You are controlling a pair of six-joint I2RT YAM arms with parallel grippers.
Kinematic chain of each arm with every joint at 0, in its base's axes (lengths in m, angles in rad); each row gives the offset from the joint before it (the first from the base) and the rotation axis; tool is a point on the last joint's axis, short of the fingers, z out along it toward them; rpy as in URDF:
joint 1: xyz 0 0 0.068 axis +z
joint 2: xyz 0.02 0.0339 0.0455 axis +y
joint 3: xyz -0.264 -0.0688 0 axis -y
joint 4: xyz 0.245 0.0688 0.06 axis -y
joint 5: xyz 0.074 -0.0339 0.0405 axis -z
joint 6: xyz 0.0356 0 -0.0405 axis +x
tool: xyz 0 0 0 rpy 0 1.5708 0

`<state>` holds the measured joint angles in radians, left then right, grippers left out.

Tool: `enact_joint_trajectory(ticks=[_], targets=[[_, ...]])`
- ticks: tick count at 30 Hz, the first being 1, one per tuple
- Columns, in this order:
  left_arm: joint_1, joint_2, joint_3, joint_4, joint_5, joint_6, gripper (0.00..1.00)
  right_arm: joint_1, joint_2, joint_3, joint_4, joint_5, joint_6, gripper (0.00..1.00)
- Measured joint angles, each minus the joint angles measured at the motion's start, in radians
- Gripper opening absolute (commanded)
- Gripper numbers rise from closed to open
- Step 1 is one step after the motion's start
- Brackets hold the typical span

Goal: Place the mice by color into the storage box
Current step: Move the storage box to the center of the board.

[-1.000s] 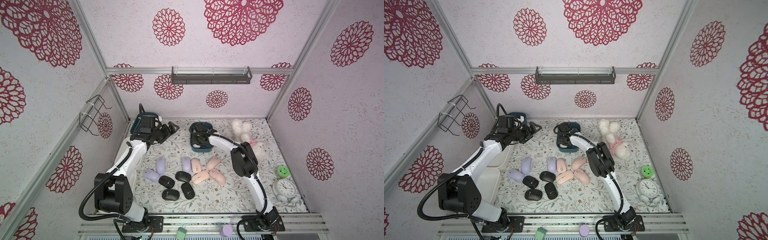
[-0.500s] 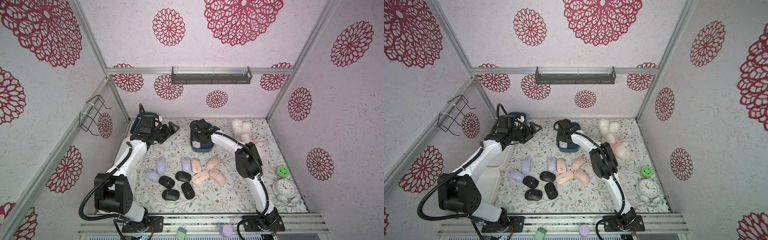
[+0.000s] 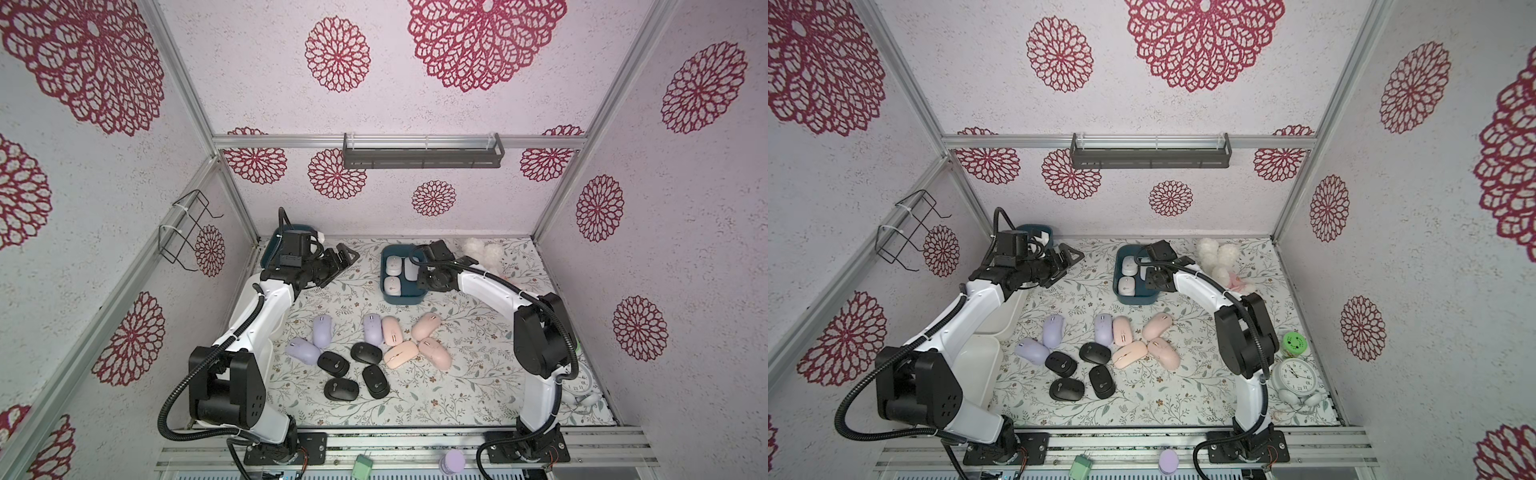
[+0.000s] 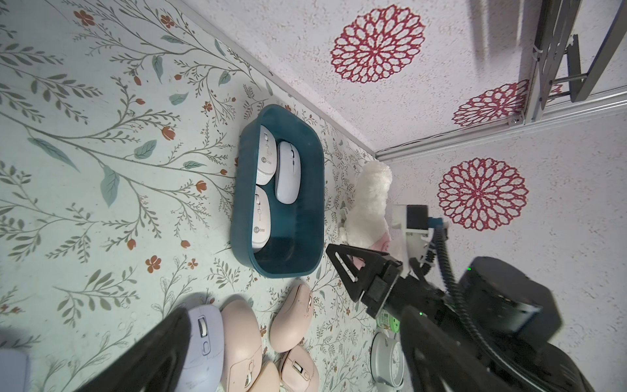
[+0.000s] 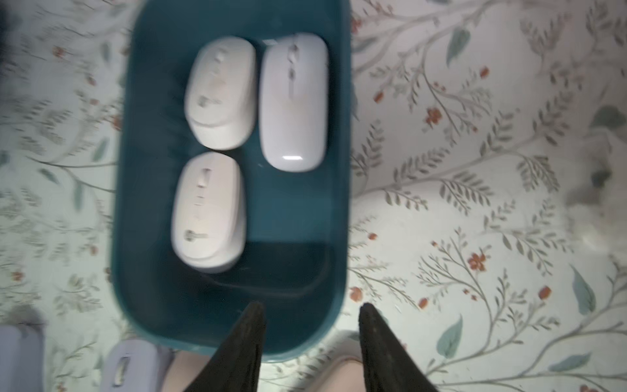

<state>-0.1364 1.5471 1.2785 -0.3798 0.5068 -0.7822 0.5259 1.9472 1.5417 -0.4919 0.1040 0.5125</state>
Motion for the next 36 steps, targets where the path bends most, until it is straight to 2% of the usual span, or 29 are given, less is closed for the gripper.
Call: enact_joint_trajectory(ticks=[3, 12, 27, 36], targets=[[0.000, 0.003, 0.000, 0.000, 0.000, 0.002, 0.98, -0.028, 0.002, -0.048, 0.008, -0.024, -0.006, 0.42], [0.000, 0.016, 0.000, -0.002, -0.003, 0.008, 0.98, -0.046, 0.005, -0.043, 0.032, -0.055, -0.024, 0.41], [0.001, 0.017, 0.000, -0.008, -0.004, 0.010, 0.98, -0.050, 0.093, 0.023, 0.060, -0.002, -0.012, 0.17], [0.005, 0.017, 0.000, -0.008, -0.005, 0.015, 0.98, -0.056, 0.164, 0.135, 0.043, 0.045, -0.017, 0.03]])
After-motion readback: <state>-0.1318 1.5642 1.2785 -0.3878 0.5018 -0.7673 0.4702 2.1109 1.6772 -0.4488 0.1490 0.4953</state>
